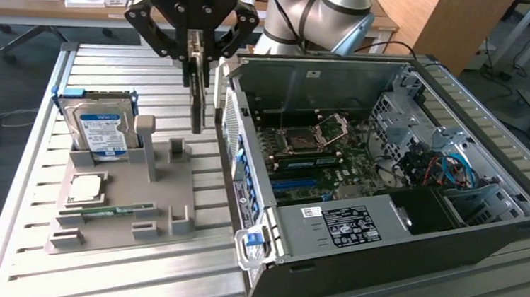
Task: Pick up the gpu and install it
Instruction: 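Pick up the gpu and move the gpu toward the slot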
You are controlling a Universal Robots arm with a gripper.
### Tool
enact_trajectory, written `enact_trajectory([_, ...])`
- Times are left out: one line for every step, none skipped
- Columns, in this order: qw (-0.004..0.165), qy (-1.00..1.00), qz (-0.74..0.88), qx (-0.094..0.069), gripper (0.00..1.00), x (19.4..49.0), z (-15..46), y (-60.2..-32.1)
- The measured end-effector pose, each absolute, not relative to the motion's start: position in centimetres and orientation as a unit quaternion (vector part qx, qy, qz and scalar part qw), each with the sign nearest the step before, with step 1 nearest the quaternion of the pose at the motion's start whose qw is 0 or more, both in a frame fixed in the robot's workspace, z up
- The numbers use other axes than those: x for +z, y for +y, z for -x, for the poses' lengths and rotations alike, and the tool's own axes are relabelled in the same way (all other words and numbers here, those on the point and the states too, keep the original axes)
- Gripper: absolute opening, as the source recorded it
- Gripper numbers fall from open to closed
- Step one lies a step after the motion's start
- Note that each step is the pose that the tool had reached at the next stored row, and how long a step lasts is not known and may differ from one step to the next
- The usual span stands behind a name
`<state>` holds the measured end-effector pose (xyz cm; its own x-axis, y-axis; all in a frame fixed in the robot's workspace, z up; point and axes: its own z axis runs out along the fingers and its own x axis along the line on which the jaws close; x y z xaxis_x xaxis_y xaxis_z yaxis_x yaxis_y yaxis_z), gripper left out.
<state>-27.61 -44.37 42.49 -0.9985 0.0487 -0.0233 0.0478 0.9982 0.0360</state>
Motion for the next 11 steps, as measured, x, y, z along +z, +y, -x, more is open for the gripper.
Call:
enact_trajectory([0.012, 0.999, -0.024, 0.018, 0.27, 42.5, 27.4, -44.4])
enact_trajectory([0.012, 0.999, -0.024, 0.018, 0.27, 42.5, 27.2, -44.4])
enact_trajectory([0.012, 0.999, -0.024, 0.018, 0.27, 42.5, 26.9, -44.4])
enact_trajectory([0.012, 0.999, -0.024, 0.018, 0.27, 42.5, 26.7, -44.4])
enact_trajectory([0.012, 0.999, -0.024, 0.018, 0.27, 42.5, 26.5, -44.4])
enact_trajectory([0.012, 0.999, -0.024, 0.018, 0.27, 42.5, 26.2, -44.4])
enact_trajectory([0.012, 0.999, -0.024, 0.018, 0.27, 42.5, 26.0, -44.4])
enact_trajectory([0.012, 0.999, -0.024, 0.018, 0.27, 42.5, 25.8, -44.4])
enact_trajectory([0.012, 0.999, -0.024, 0.018, 0.27, 42.5, 25.6, -44.4])
enact_trajectory([0.012, 0.999, -0.024, 0.018, 0.27, 42.5, 25.3, -44.4])
enact_trajectory([0.012, 0.999, -0.024, 0.018, 0.27, 42.5, 25.1, -44.4])
